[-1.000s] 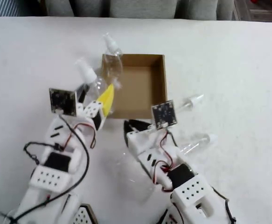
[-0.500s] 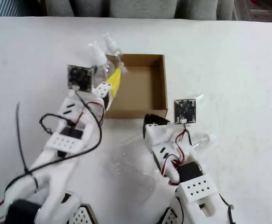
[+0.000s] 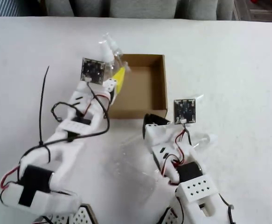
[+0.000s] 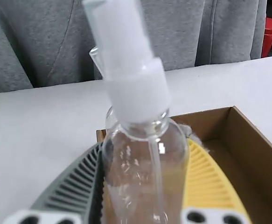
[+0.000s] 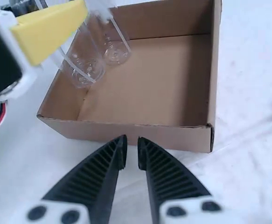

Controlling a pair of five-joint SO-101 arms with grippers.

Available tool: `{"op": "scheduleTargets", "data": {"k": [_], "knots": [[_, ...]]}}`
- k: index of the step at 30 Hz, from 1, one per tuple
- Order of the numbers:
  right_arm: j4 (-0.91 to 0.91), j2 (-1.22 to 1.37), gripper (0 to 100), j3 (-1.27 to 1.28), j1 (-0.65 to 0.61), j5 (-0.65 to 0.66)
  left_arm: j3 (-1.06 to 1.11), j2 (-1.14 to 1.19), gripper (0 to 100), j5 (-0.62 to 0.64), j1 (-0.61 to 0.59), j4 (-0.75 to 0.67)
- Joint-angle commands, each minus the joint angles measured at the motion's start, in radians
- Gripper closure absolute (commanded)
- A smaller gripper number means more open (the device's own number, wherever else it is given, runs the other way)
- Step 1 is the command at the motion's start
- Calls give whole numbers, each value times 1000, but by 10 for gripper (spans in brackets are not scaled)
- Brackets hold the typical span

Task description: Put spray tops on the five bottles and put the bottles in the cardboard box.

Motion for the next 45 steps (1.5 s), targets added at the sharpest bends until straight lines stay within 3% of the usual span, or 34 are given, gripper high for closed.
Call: {"op": "scheduleTargets", "data": {"k": [1, 10, 20, 45], "knots": [[-1, -8, 981, -11, 5, 15, -60, 56, 978, -8, -5, -135], [-1, -8, 981, -11, 5, 15, -60, 214, 978, -12, -7, -356], [-1, -8, 981, -11, 5, 15, -66, 302, 978, -17, -5, -433], [-1, -7, 981, -11, 5, 15, -169, 423, 976, -17, -18, -376]]}}
